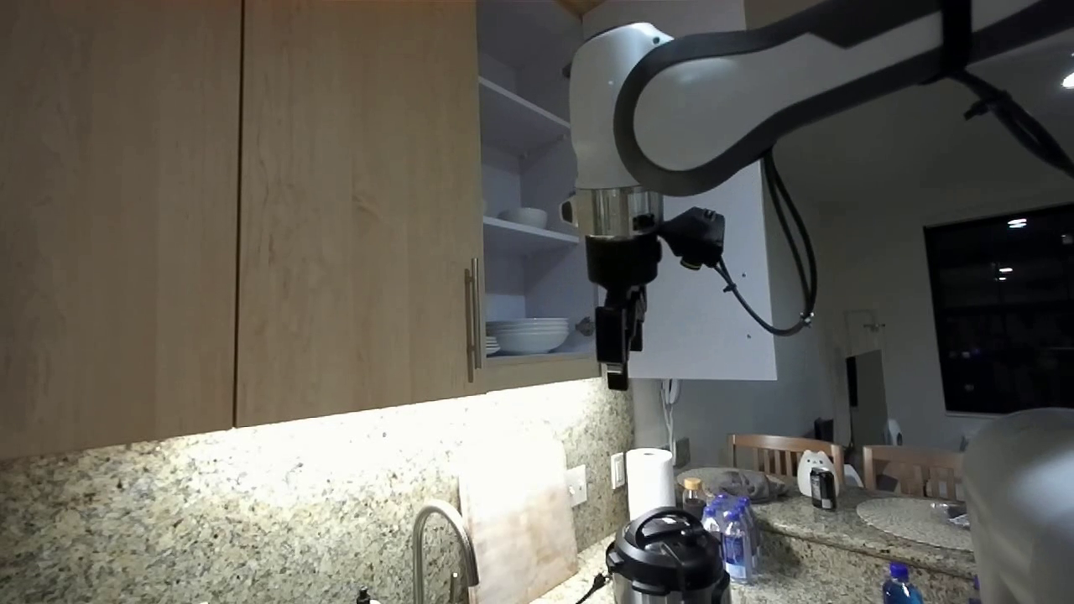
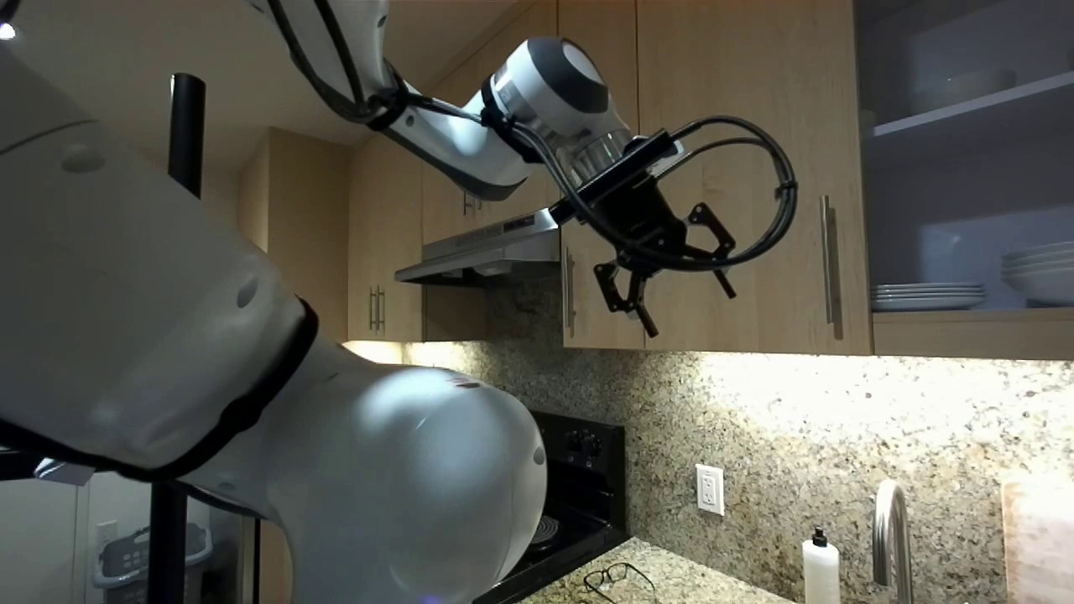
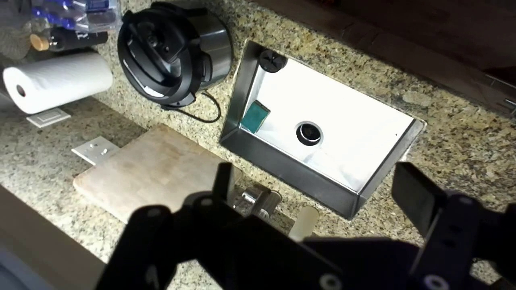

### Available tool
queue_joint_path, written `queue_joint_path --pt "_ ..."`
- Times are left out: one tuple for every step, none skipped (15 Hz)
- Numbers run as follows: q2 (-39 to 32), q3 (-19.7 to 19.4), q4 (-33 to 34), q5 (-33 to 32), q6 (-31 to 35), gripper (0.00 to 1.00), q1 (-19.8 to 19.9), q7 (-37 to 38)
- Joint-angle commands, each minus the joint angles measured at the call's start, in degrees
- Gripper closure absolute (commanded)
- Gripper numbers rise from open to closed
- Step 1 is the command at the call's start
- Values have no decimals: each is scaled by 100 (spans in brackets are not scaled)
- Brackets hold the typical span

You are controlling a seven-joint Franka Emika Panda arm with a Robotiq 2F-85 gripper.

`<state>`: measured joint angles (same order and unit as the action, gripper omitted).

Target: Open the left cabinet door

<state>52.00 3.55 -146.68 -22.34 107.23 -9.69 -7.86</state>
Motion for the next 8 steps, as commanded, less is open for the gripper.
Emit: queue_joint_path --pt "-420 -328 383 -417 521 0 -14 -1048" --pt "-495 -427 470 -482 710 0 -38 -1324" --pt "-589 -519 561 -546 930 0 -59 -1594" --pt "-683 -612 660 -544 1126 0 -97 -1862" --pt "-783 -673 757 -527 1306 0 -107 -2071" --pt "-902 -729 860 -478 1461 0 -114 -2266" --pt "-1009 -745 961 -427 1576 0 -105 -2379" --pt "-1090 -747 1035 -354 1648 0 -89 -2410"
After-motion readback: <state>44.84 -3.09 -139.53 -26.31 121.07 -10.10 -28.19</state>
